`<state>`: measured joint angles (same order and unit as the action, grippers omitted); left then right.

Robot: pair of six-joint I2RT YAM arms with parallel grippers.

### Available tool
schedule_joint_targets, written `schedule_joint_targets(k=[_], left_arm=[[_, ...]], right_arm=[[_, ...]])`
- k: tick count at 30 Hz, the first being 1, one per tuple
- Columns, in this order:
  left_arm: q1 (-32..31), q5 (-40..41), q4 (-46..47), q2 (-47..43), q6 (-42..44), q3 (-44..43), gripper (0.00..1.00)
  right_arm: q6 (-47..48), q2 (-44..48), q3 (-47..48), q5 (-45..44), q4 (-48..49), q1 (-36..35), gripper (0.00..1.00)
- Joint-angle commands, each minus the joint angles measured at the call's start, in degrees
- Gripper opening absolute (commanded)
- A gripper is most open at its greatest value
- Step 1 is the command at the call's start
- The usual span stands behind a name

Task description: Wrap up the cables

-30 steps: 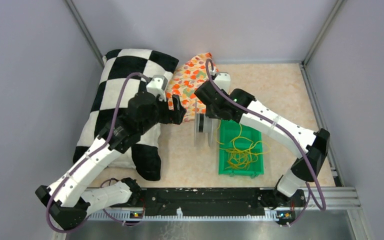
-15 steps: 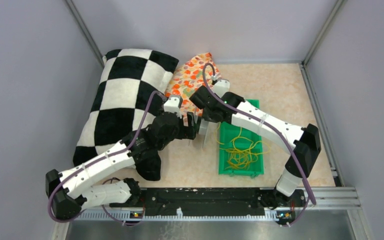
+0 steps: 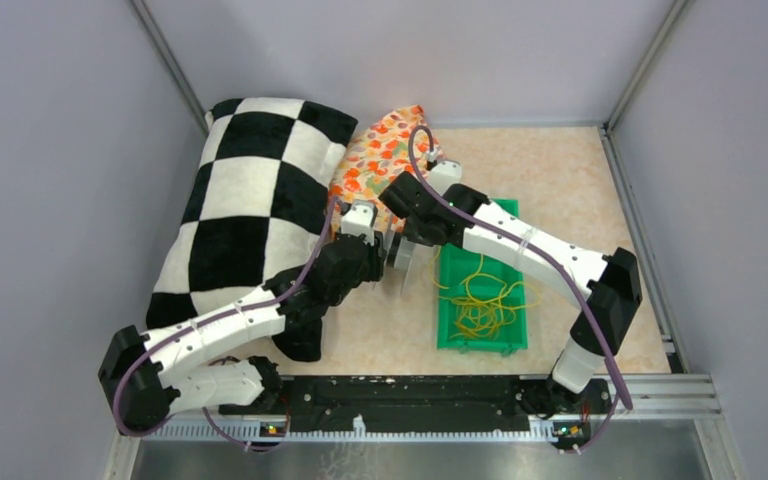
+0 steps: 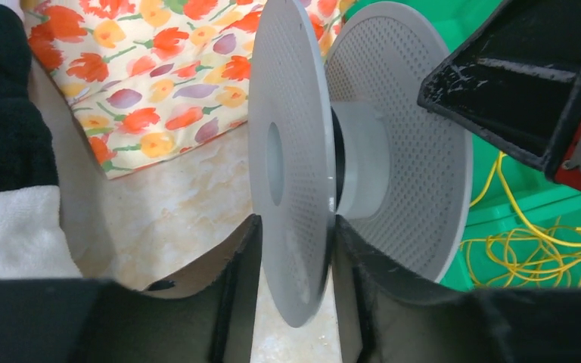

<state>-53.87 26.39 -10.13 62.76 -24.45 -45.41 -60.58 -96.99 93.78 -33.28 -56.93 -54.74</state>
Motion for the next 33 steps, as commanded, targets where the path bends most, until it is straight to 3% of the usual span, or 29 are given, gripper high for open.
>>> schedule_joint_targets(k=[1, 2, 3, 5, 7, 8, 11, 15, 19, 25, 33], left_arm=[[-0.27, -0.75, 7.07, -0.30, 3.75, 0.80, 0.35], [-0.27, -0.96, 7.09, -0.11, 3.86, 0.72, 0.28], [-0.27, -0.94, 7.10, 0.04, 3.92, 0.57, 0.22], [-0.27, -0.97, 7.09, 0.19, 4.04, 0.28, 0.12], [-0.27, -0.95, 6.59, 0.21, 4.09, -0.28, 0.02], [-0.27, -0.47, 6.17, 0.19, 3.76, -0.61, 0.00], [-0.22, 0.57, 5.24, 0.08, 4.27, -1.81, 0.00], [-0.19, 1.58, 4.78, -0.11, 6.53, -3.19, 0.00], [0.20, 2.56, 4.69, -0.22, 9.97, -4.47, 0.00], [2.17, 1.92, 3.60, -1.08, 11.60, -5.76, 0.00], [2.89, -2.25, 3.47, -0.12, 11.32, -6.13, 0.00]], right_arm=[[-1.92, -0.27, 0.74, 0.86, 0.36, -0.54, 0.00], [-1.88, -0.10, 0.85, 0.95, 0.28, -0.54, 0.03], [-1.82, 0.10, 1.21, 0.88, -0.05, -0.54, 0.13], [-1.30, 1.02, 1.92, 0.09, -1.07, -0.47, 0.51], [-0.43, 2.79, 2.50, -1.03, -2.41, -0.17, 0.71], [0.05, 4.18, 2.51, -1.49, -3.13, 0.27, 0.75], [2.45, 11.48, -0.42, -3.60, -3.28, 2.07, 0.77], [9.67, 26.31, -13.62, -3.24, 3.45, 6.92, 0.77], [15.51, 38.24, -25.66, -1.28, 4.52, 12.20, 0.67], [10.15, 42.09, -29.73, -0.71, -9.37, 13.40, 0.65], [-1.05, 43.78, -40.70, 15.75, -2.15, 19.92, 0.71]])
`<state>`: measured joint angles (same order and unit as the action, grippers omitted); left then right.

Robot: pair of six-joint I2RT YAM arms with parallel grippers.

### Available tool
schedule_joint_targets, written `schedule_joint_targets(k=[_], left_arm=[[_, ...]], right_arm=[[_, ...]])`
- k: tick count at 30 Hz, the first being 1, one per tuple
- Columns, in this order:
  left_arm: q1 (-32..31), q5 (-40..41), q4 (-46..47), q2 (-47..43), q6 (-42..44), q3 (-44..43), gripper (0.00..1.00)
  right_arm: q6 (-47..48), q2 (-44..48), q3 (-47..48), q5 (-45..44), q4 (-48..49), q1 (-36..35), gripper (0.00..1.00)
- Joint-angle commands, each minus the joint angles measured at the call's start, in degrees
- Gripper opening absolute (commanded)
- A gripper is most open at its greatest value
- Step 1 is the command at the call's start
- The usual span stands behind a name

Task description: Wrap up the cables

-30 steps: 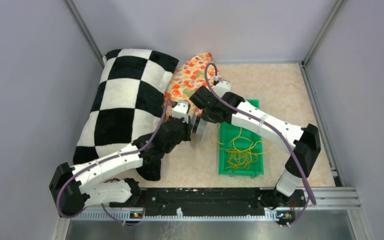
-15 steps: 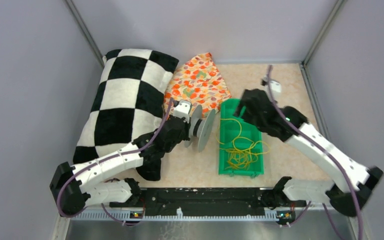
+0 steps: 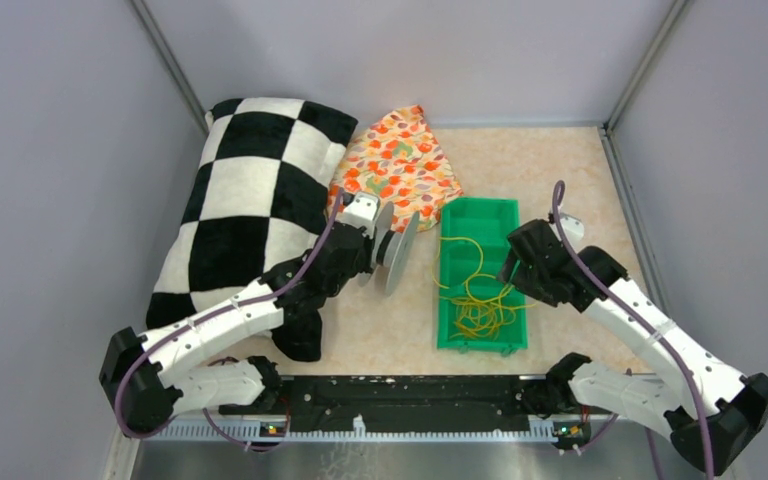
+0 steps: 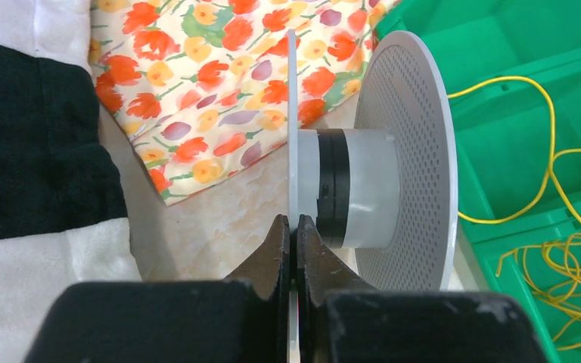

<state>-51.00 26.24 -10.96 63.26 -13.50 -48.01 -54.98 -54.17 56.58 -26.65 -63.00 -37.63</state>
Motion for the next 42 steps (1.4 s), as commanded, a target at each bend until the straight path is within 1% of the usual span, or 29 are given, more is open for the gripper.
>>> schedule_joint_targets(k=[1, 5, 7, 10, 11, 13, 15, 16, 19, 22, 26, 31, 35, 39, 42], left_arm=[[0.03, -2.69, 4.31, -0.54, 0.32, -3.54, 0.00], [0.07, -4.72, 4.17, -0.09, -0.16, -3.31, 0.00], [0.11, -5.55, 4.36, 0.10, -0.21, -3.23, 0.00], [0.11, -6.25, 4.63, 0.23, -0.09, -3.31, 0.00], [0.11, -6.37, 4.73, 0.24, 0.08, -3.32, 0.00], [0.11, -6.54, 4.81, 0.33, 0.41, -3.47, 0.00], [0.11, -6.70, 4.73, 0.42, 0.80, -3.70, 0.00], [0.11, -6.65, 4.73, 0.39, 0.88, -3.72, 0.00], [0.19, -7.04, 5.00, 0.43, 1.02, -3.59, 0.00], [0.20, -7.34, 5.07, 0.96, 1.02, -3.65, 0.00], [0.29, -7.73, 5.40, 1.58, 0.97, -3.67, 0.00], [0.47, -8.60, 5.79, 2.08, 0.88, -3.85, 0.00], [0.55, -9.01, 4.92, 1.92, 1.08, -4.47, 0.00], [0.55, -9.07, 4.54, 1.40, 1.73, -4.40, 0.00], [0.55, -9.13, 4.39, 1.25, 2.06, -4.42, 0.00]], right_arm=[[-7.09, 1.06, -4.71, 10.82, 5.61, 3.50, 0.70], [-8.03, 1.11, -9.27, 15.82, 10.78, 7.50, 0.66], [-7.92, 1.08, -11.21, 17.86, 13.35, 9.51, 0.59], [-7.86, 0.51, -12.67, 18.65, 15.74, 10.86, 0.48], [-7.86, 0.17, -12.67, 18.61, 16.26, 10.92, 0.39], [-7.72, -0.28, -12.40, 18.49, 16.89, 10.95, 0.28], [-7.42, -0.28, -11.29, 17.98, 16.46, 10.95, 0.05], [-7.16, -0.17, -10.32, 17.50, 15.90, 10.91, 0.00], [-4.31, 0.32, -6.12, 16.06, 14.26, 10.91, 0.00], [-0.19, 0.23, 0.08, 15.94, 13.09, 10.95, 0.00], [5.50, -2.95, 5.69, 16.51, 13.84, 10.85, 0.00], [10.73, -10.15, 7.14, 14.24, 19.16, 10.85, 0.00], [11.13, -15.64, 8.91, 14.68, 21.40, 10.90, 0.00], [11.89, -16.82, 9.72, 16.67, 23.52, 10.85, 0.00], [14.80, -15.79, 10.32, 17.72, 24.29, 10.82, 0.00]])
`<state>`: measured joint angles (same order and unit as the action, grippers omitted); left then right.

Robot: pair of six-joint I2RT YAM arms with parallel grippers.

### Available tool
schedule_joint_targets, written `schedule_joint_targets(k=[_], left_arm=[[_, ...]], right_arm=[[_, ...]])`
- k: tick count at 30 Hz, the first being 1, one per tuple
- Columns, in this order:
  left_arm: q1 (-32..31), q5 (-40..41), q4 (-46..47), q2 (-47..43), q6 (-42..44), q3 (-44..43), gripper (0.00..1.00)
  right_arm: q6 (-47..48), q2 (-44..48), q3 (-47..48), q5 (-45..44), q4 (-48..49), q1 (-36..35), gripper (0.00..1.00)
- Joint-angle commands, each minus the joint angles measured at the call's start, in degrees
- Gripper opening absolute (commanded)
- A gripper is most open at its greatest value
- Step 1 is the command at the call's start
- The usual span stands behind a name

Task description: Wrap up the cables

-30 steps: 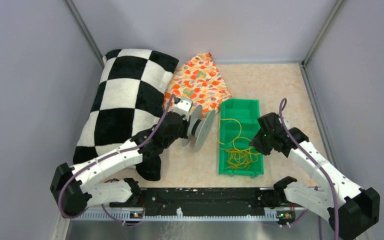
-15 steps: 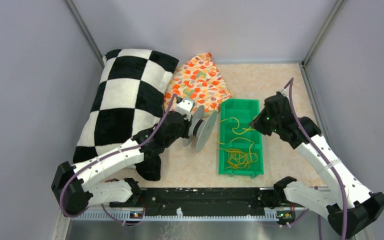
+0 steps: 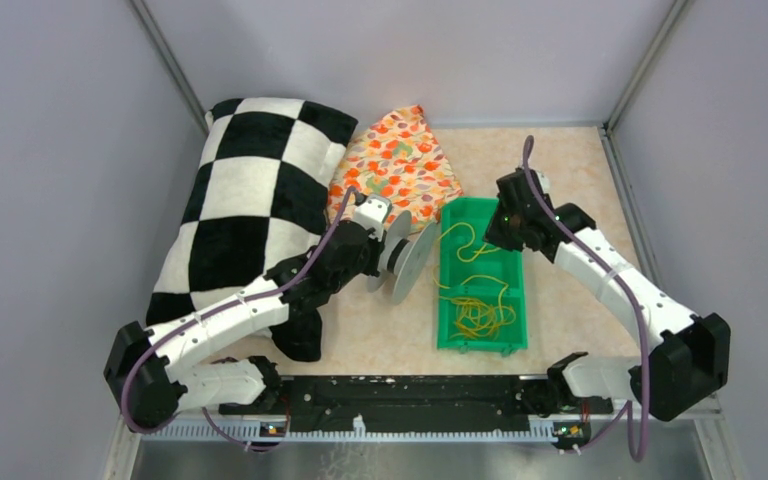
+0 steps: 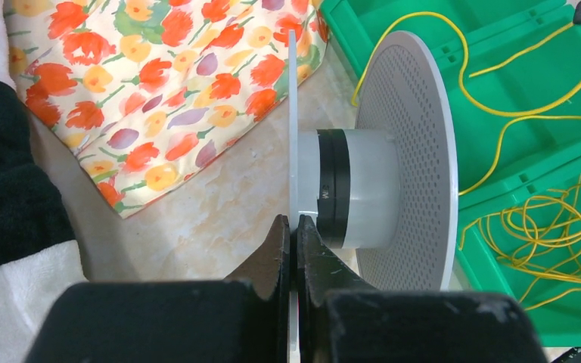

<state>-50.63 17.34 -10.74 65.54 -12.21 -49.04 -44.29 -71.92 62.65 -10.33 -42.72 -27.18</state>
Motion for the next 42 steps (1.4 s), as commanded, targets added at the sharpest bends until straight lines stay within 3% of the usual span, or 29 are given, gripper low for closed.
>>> schedule_joint_targets(k=[1, 10, 17, 25, 32, 38, 42], left_arm=[[0.18, -0.25, 4.15, -1.00, 0.92, -3.35, 0.00], [0.65, -5.22, 6.71, -1.42, 6.69, -3.34, 0.00], [3.61, -7.76, 7.30, -1.96, 7.36, -4.08, 0.00], [4.59, -6.99, 6.87, -0.53, 7.24, -5.18, 0.00], [4.85, -10.83, 6.46, 0.58, 8.58, -6.51, 0.00], [5.29, -13.28, 5.98, 2.34, 10.46, -8.49, 0.00], [5.77, -14.43, 6.59, 3.11, 11.68, -8.75, 0.00]], right_arm=[[5.70, 3.22, 3.95, 2.28, 5.13, 0.38, 0.00], [27.19, 19.17, -4.48, 21.48, 19.90, -0.85, 0.00], [38.31, 28.41, -0.65, 14.38, 15.30, -0.83, 0.00], [43.45, 26.40, 20.96, 12.48, 3.72, -0.79, 0.00], [44.04, 25.47, 33.72, 15.71, -1.63, -0.85, 0.00], [44.04, 20.60, 40.74, 25.42, -9.92, -0.86, 0.00], [45.59, 17.99, 36.89, 31.19, -14.42, -0.80, 0.00]])
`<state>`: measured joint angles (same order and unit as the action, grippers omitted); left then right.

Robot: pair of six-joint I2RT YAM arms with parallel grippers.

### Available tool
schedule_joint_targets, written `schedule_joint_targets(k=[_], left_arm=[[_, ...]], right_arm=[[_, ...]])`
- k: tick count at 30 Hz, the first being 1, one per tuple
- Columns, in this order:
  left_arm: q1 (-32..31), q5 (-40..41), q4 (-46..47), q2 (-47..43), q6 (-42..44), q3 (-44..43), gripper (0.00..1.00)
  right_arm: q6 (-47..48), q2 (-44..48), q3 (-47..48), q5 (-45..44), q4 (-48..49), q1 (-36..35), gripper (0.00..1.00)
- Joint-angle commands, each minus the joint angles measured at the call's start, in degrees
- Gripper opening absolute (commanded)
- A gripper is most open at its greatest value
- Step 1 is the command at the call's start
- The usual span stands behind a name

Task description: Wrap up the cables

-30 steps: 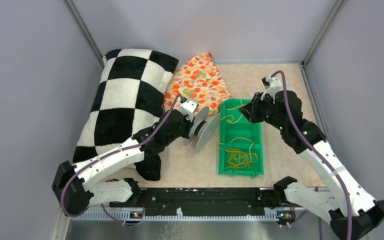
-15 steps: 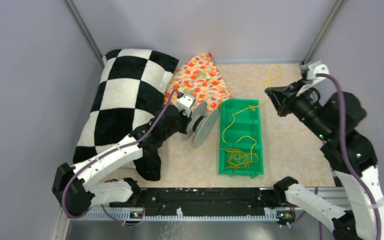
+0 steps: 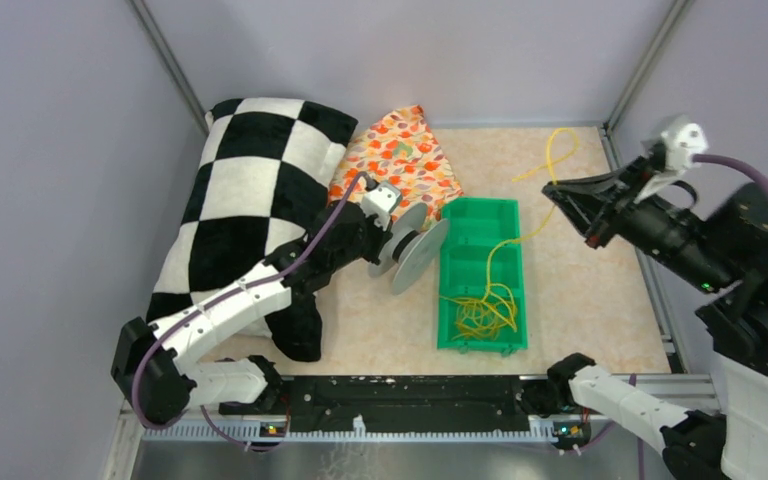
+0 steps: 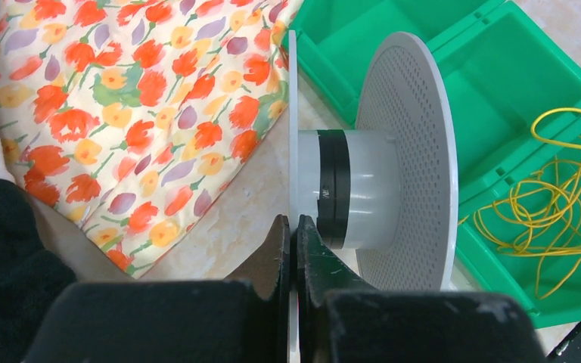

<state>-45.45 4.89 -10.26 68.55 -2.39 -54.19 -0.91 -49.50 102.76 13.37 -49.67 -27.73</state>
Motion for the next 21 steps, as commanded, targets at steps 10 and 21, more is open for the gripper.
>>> schedule_joint_targets(k=[10, 21], left_arm=[[1.15, -4.54, 5.56, 0.96, 1.95, -4.16, 0.00], [1.59, -19.43, 3.79, 0.65, 7.89, -4.34, 0.00]], right_arm=[[1.31, -1.92, -26.14, 12.33, 3.89, -0.28, 0.00], [1.49, -4.92, -34.51, 26.75, 12.19, -0.04, 0.00]])
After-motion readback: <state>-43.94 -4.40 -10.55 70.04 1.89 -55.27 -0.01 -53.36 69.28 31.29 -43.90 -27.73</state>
